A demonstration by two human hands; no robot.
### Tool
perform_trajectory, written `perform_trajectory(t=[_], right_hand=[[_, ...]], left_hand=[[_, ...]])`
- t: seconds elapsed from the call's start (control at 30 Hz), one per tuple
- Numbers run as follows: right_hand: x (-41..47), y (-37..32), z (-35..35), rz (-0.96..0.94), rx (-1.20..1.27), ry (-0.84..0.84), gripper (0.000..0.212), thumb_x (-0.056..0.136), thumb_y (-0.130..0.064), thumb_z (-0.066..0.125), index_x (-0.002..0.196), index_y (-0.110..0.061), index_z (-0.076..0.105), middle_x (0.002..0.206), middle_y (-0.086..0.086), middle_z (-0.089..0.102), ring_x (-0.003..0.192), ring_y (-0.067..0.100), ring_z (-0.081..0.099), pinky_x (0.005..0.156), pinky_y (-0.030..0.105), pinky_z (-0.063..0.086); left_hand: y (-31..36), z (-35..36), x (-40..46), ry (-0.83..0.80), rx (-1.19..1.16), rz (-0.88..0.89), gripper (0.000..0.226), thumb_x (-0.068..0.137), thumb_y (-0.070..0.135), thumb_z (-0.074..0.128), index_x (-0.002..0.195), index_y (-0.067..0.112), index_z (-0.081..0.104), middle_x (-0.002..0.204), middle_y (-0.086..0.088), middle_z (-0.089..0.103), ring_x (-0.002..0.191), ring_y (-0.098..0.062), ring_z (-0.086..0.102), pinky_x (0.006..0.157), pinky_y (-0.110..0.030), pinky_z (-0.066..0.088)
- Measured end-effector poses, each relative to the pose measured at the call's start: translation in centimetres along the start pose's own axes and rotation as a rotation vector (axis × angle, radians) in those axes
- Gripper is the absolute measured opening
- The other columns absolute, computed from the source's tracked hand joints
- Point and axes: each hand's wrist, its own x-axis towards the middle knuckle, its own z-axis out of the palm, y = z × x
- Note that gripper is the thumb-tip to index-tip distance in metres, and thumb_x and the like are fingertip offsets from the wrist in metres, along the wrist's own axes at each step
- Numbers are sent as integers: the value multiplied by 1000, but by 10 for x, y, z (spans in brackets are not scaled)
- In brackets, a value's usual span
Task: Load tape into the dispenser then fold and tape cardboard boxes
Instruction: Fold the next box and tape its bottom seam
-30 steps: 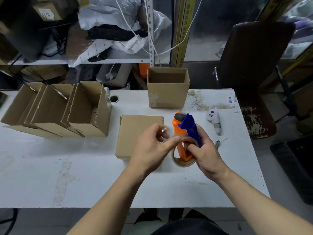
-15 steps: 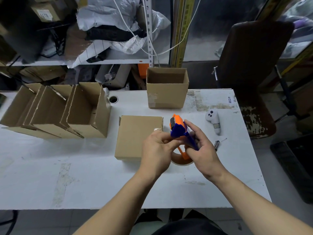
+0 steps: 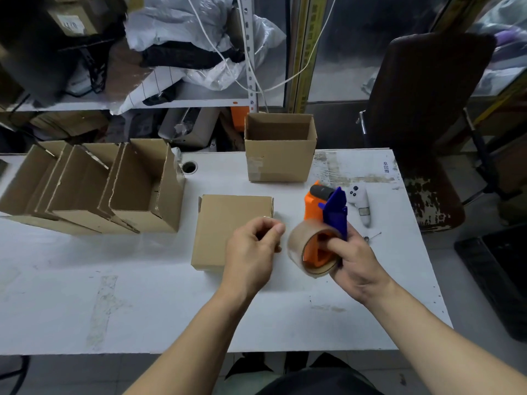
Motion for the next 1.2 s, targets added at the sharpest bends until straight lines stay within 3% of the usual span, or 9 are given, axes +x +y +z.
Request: perform_trajectory(t=[0.13,0.3,0.47,0.6,0.7,0.8,0.9,1.03,1.2], right_hand=[[4,-8,3,106,177,15,36,80,8,57,94,-14,82,92,8,72,84,20,71,79,31,60],[7,-11,7,171,298,20,35,77,1,56,93,-13,83,95,9,74,84,22,74,77,32,63],[5,-14,13,145,253,-42,33,71,4,62,88,-13,85,91,8,77,83,21,76,77,32,64],[8,-16,14,119,235,-28,33,73,-1,59,90,-13,84,91,8,76,83,20,75,81,33,62],[10,-18,14,54,180,-12,34,80,6,57,97,-12,80,90,7,74,82,19,73,80,32,61],[12,-20,13,1,115,20,37,92,16,45,106,-7,70,87,8,70,80,18,70,74,30,61],[15,-19,13,-25,73,42,38,92,18,45,110,-7,68,97,14,66,92,26,65,86,41,55],[16,-20,13,-53,42,77,39,91,20,44,106,-9,67,93,14,64,89,26,63,80,39,55],[18,-17,13,-83,-7,96,42,91,20,45,115,-9,65,92,12,65,90,27,60,83,42,51]], left_hand=[[0,-2,-4,-78,-17,54,23,103,16,64,119,29,72,83,2,72,75,-17,70,77,-35,60],[9,-3,-9,-91,166,81,27,105,32,59,83,22,71,67,7,64,59,-9,53,60,-25,46],[9,-1,-4,-58,404,187,53,106,42,55,67,8,41,55,5,33,56,-12,32,54,-30,28],[1,-2,1,-16,353,252,15,100,14,65,95,25,74,90,14,66,82,-4,63,74,-15,46],[6,-2,-2,12,226,272,33,101,3,58,114,27,76,109,16,70,102,-1,67,88,-16,50],[17,2,-11,19,172,337,23,103,12,61,112,25,77,106,16,72,105,-6,68,89,-22,52],[25,6,-20,21,159,340,14,100,24,70,110,28,79,100,15,72,99,-6,68,86,-21,52],[24,12,-24,-1,268,287,29,90,42,79,116,29,77,100,15,67,94,-4,65,84,-19,51],[24,13,-20,49,282,233,25,86,35,85,109,27,79,92,13,72,87,-4,66,82,-17,51]])
